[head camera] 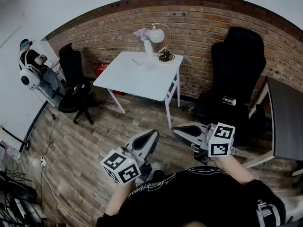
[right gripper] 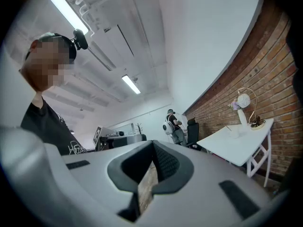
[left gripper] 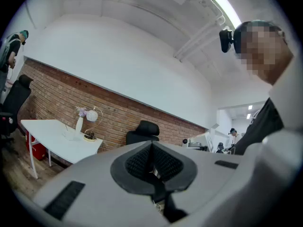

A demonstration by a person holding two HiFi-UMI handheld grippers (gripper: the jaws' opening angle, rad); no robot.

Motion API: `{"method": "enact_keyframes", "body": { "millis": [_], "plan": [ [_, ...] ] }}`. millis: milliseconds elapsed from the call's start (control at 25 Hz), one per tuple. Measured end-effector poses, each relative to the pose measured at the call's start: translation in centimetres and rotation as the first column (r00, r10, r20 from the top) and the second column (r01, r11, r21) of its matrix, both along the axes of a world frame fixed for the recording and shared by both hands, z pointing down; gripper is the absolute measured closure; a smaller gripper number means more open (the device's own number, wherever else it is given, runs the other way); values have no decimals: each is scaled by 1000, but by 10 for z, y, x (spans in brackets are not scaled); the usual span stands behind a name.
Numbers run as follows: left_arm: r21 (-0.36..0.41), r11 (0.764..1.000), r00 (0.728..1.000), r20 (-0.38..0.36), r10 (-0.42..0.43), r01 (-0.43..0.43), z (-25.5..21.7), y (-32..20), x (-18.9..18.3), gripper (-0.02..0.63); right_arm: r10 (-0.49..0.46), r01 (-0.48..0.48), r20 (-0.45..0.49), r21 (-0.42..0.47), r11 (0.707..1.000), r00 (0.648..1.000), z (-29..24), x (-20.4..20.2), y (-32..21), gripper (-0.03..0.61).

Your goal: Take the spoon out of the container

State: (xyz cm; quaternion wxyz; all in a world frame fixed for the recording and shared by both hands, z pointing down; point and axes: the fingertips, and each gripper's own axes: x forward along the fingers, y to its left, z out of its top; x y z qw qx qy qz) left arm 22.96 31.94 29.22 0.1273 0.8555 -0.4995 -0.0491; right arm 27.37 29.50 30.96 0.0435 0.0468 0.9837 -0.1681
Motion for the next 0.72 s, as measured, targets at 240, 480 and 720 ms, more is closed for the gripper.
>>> {"method": "enact_keyframes", "body": {
  "millis": [240,480,720],
  "plan": [
    [-9,1000,1000,-2,-2,2,0,-5,6,609,8,-8,-1,-9,1000,1000,2,8,-7,581],
    [-23,1000,1000,-5,-20,20,6,-13,-1,609,-12,12,-3,-10,1000,1000,8,1,-15,581],
    [-24,999,999,-16,-49,49,17,-27,-29,609,-34,34,-10,-26,999,999,20,-27,-30,581]
  ]
}}
